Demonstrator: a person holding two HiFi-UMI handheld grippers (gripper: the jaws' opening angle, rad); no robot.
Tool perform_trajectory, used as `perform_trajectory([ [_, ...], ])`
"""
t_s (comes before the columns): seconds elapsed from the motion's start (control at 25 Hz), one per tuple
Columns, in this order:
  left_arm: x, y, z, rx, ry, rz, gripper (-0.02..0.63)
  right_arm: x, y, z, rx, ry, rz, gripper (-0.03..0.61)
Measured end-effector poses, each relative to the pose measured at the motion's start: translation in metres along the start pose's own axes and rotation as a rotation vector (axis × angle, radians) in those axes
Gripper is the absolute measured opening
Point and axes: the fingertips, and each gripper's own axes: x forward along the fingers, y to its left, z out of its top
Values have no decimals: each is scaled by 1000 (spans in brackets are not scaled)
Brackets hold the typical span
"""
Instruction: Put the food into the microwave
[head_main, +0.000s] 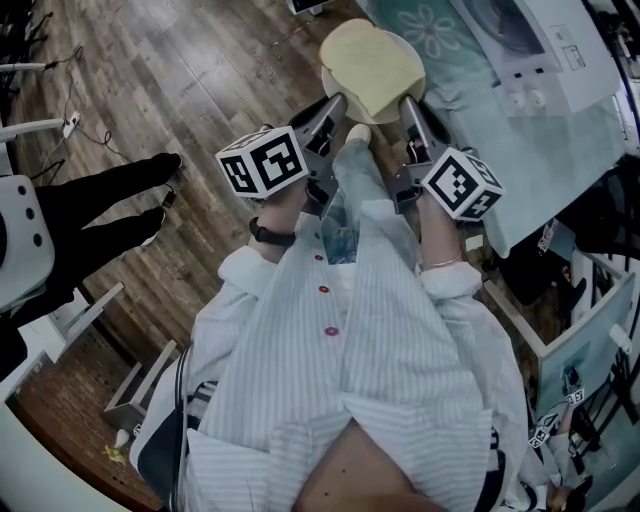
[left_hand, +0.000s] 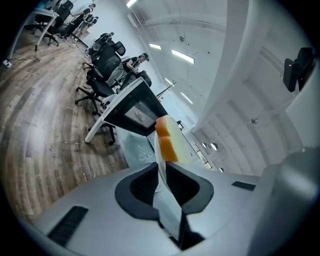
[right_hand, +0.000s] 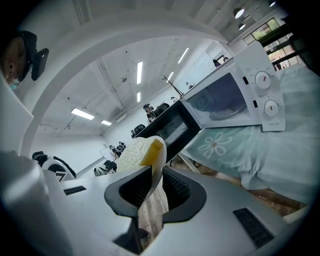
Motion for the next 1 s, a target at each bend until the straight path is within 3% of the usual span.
perform_trajectory([
  [0.6, 121, -2, 70, 22, 86, -49, 44, 72, -54, 94, 22, -59, -64, 81],
  [1.0, 200, -25, 88, 52, 160, -108, 44, 83, -104, 147, 63, -123, -131, 81],
])
